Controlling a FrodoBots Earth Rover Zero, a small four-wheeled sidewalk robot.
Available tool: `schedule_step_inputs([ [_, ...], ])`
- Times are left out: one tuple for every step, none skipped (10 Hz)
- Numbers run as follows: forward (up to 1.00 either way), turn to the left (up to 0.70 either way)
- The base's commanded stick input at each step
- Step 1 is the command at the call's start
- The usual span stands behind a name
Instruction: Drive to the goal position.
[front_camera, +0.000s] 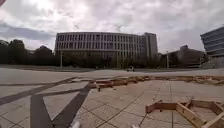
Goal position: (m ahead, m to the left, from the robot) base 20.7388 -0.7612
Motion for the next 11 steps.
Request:
schedule_step_inputs([
  [0.06, 0.0],
  [0.06, 0.01],
  [0.06, 0.01],
  [0.06, 0.0],
  [0.06, 0.0],
  [0.06, 0.01],
  [0.06, 0.0],
  [0.06, 0.0],
  [0.06, 0.0],
  [0.06, 0.01],
  [0.06, 0.01],
])
